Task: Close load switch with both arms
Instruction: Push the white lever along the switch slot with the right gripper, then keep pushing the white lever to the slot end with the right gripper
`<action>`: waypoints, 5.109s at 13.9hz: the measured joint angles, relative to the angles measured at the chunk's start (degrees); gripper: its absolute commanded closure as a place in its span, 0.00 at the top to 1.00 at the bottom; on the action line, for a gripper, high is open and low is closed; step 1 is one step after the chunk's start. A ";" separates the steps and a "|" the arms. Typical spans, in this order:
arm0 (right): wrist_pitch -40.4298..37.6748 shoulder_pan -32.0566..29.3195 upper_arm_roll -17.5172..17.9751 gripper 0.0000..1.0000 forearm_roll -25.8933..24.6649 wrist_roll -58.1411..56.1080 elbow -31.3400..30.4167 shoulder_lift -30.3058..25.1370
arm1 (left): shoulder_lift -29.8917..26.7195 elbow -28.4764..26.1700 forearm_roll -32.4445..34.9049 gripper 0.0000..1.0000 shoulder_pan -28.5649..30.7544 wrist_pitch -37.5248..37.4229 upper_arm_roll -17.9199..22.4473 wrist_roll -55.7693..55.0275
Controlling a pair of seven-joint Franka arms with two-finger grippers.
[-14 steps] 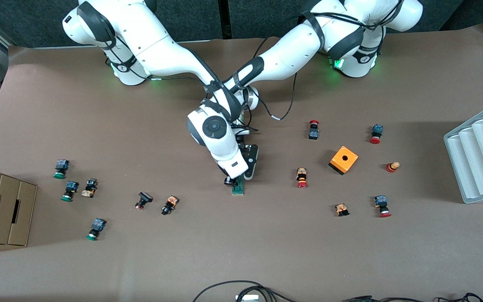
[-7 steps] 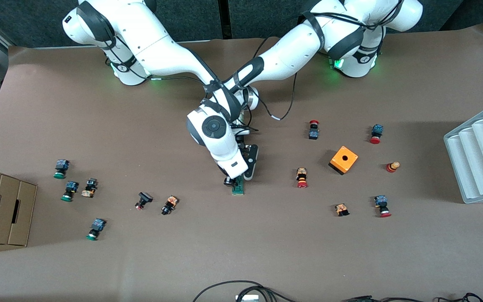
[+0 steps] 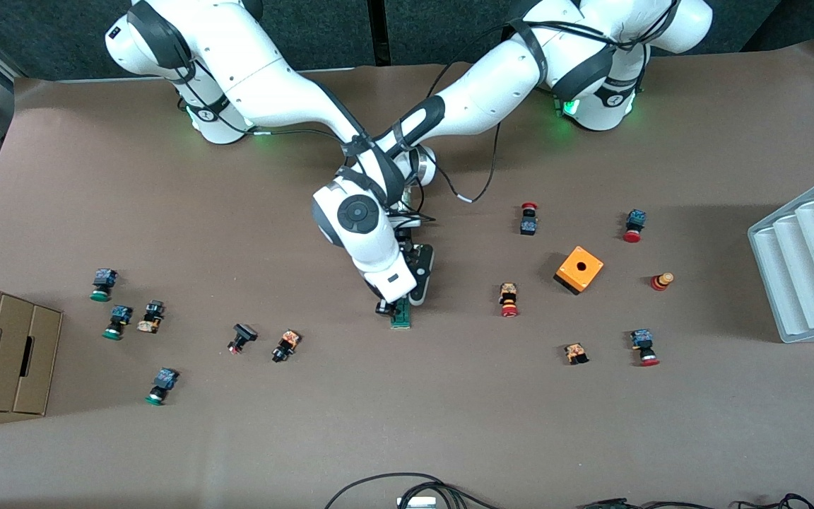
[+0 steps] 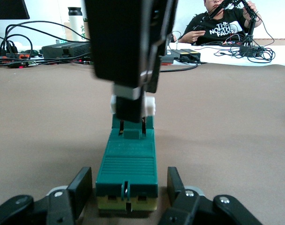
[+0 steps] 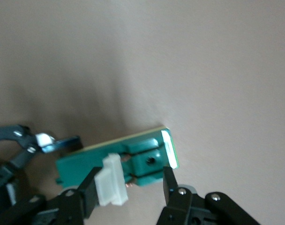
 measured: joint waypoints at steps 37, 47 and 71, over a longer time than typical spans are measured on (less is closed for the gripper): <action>0.26 0.48 -0.77 0.43 0.00 -0.58 1.53 0.12 | 0.10 0.00 0.08 0.71 -0.03 -0.35 0.07 -0.01; 0.27 0.47 -1.09 0.38 0.00 -0.58 2.28 0.46 | 0.11 0.00 0.11 0.71 -0.04 -0.38 0.08 -0.01; 0.32 0.46 -1.55 0.38 0.00 -0.57 7.40 4.59 | 0.19 -0.01 0.28 0.71 -0.07 -0.56 0.08 -0.01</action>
